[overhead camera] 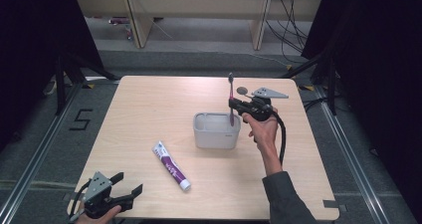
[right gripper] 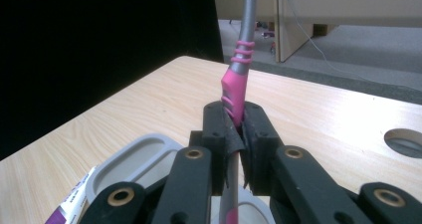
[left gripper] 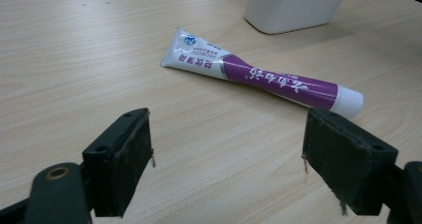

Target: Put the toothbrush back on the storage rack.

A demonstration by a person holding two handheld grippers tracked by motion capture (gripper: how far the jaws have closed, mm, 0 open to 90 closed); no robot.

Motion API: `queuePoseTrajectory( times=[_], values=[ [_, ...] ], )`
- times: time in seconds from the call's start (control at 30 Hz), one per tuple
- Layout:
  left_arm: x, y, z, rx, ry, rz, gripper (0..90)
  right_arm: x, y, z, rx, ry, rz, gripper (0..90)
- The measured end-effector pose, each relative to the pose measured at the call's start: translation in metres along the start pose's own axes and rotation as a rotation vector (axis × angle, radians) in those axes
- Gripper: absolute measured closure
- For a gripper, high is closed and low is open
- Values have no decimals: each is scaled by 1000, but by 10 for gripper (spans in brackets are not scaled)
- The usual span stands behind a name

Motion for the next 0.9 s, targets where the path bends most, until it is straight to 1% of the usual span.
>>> queuePoseTrajectory(
  times=[0.03, 0.13, 0.17, 0.2, 0.23, 0.3, 0.33, 0.37, 0.4, 0.43, 0.47, 0.5, 0.53, 0.6, 0.63, 0.67, 0.7, 0.73, 0.77, 0.8, 0.83, 0.87, 0.9],
  values=[
    [0, 0, 0, -2, 0, -1, 188, 0, 2, -2, 9, -3, -8, 823],
    [0, 0, 0, 0, -2, 1, 188, -2, 3, -6, 1, -4, 2, 823],
    [0, 0, 0, -1, -4, 0, 188, -2, 6, -7, 18, -7, -15, 823],
    [0, 0, 0, -1, -6, 3, 188, -2, 4, -8, -15, -9, -4, 823],
    [-1, 0, 0, 1, 0, -2, 188, -3, 4, -9, -9, -8, -1, 823],
    [1, 0, -1, 5, -14, 13, 188, -4, 3, -12, -16, -15, 5, 823],
    [0, 0, -1, -1, -10, 8, 189, -4, 5, -13, -6, -17, -9, 823],
    [-1, 1, 0, 1, 0, -2, 188, -5, 5, -14, -15, -19, -14, 823],
    [0, 0, 0, -1, -5, 3, 189, -5, 7, -14, 11, -19, -17, 822],
    [0, 0, 0, -3, -6, 3, 189, -6, 8, -15, 10, -14, -19, 822],
    [0, 0, 0, -1, 0, -2, 189, -7, 6, -16, -10, -17, -7, 822],
    [1, 0, -1, 7, -11, 8, 188, -7, 7, -18, -5, -15, -11, 822],
    [0, 0, 0, -2, -4, 2, 188, -7, 7, -18, -5, -15, -11, 822],
    [0, 0, 0, -3, -5, 1, 189, -7, 7, -20, -20, -33, -10, 822],
    [-1, 1, 0, -3, 0, -4, 189, -7, 8, -21, -19, -28, -13, 822],
    [0, 0, 0, -1, -3, 2, 189, -7, 9, -21, 4, -23, -16, 822],
    [1, 0, -1, 5, -16, 13, 188, -7, 8, -21, -14, -34, -12, 821],
    [0, 0, 0, -4, -5, 4, 188, -6, 10, -21, 13, -32, -26, 821],
    [0, 0, 0, -4, -5, 4, 189, -7, 9, -22, 1, -29, -17, 821],
    [0, 0, 0, -7, -6, 3, 188, -7, 9, -22, 7, -26, -15, 821],
    [0, 0, 0, -9, -6, 3, 188, -7, 9, -24, -13, -33, -20, 821],
    [0, 0, 0, -16, -5, 2, 188, -7, 9, -24, -13, -33, -20, 821],
    [0, 0, 0, -9, -7, 3, 189, -9, 9, -25, -3, -30, -13, 820]
  ],
)
Point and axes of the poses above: each handheld gripper's, and its own axes: x roughly backward along the jaws, z roughly out of its top, y roughly to its right, the point moved 7 cm from there along -x, roughly forward along the jaws, and after that the axes turned 7 degrees about z, right-handed, at the moved point
